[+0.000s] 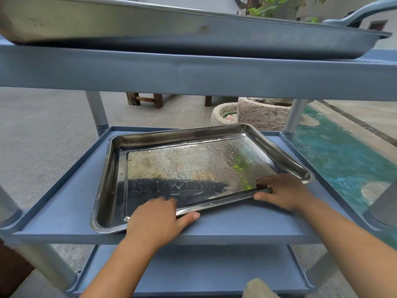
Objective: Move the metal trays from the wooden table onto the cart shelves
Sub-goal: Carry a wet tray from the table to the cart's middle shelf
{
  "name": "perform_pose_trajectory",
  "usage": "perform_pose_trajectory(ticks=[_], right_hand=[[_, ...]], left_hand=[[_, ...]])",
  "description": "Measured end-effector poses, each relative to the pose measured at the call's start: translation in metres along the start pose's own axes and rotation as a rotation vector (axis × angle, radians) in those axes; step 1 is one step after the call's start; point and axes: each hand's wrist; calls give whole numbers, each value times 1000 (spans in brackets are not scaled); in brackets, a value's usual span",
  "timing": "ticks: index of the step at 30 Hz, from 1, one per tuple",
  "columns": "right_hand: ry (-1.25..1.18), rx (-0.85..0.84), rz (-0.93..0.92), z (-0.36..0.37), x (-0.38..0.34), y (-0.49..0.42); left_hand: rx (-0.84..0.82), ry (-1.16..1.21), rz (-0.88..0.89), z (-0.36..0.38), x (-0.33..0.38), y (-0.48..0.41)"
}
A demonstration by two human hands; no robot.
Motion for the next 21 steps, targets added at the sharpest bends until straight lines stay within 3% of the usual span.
perform_pose_trajectory(ticks=[14,17,21], right_hand=[[3,116,18,8,0,6],[3,38,24,2,1,4],[-18,-206,45,-19,-7,8]], left_hand=[[-12,1,-23,-3,-1,-5],[-59,39,-24,-8,1,-6],[-248,138,-28,-27,-1,-10]])
Point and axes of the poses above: each hand's wrist, its own y-axis away from the middle knuckle, its own z-axis out of the palm, x = y × z, and after that the axes turned 7 degrees about z, right-handed
